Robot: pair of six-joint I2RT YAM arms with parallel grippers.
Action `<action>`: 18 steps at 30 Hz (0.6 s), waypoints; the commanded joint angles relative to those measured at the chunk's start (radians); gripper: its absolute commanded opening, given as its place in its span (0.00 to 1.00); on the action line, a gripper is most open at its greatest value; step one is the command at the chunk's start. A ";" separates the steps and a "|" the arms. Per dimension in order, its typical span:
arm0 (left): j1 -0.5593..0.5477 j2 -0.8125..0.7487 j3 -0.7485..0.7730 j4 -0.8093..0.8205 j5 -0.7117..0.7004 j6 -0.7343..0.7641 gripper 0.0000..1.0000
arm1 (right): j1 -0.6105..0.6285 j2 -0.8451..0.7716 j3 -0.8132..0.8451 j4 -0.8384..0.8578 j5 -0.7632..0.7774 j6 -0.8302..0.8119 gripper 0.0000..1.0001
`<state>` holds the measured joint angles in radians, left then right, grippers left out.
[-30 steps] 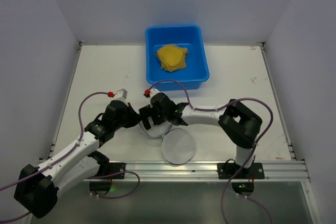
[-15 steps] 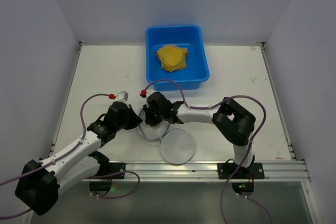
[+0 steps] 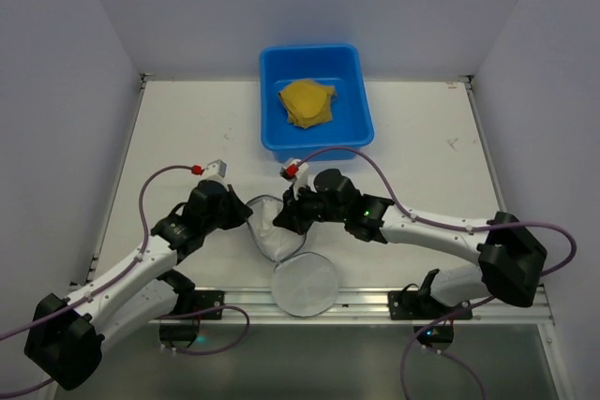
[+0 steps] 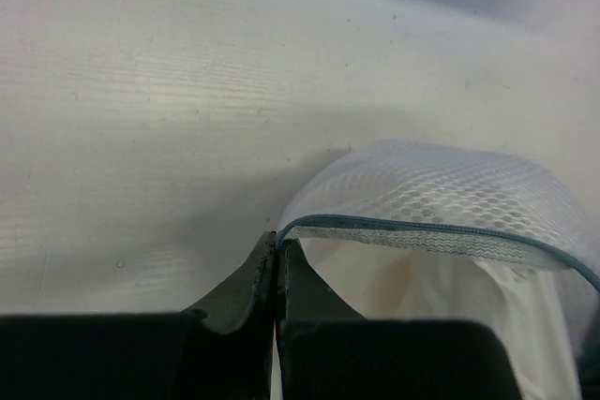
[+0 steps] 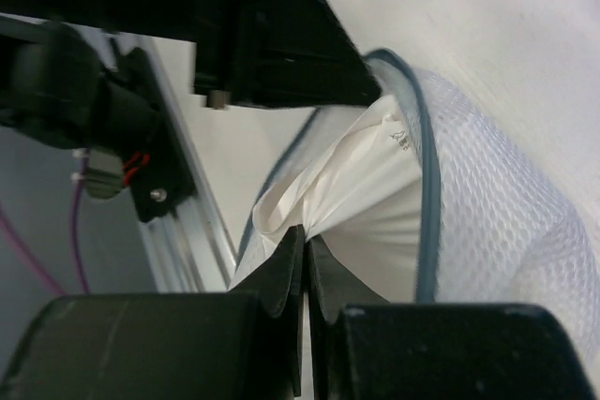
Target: Unzip the laundry bag and remove the bra
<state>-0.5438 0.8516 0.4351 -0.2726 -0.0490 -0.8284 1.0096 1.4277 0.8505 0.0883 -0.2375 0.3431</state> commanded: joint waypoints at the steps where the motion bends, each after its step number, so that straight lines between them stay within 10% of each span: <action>1: -0.001 0.000 0.050 0.010 -0.008 0.005 0.00 | 0.003 -0.117 -0.045 0.188 -0.121 -0.032 0.00; 18: -0.025 0.044 0.016 0.220 0.256 -0.023 0.00 | -0.057 -0.139 -0.041 0.650 -0.586 0.145 0.00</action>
<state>-0.5552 0.9077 0.4583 -0.1673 0.1375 -0.8295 0.9615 1.2972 0.7628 0.5484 -0.7067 0.4370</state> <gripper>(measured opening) 0.015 0.010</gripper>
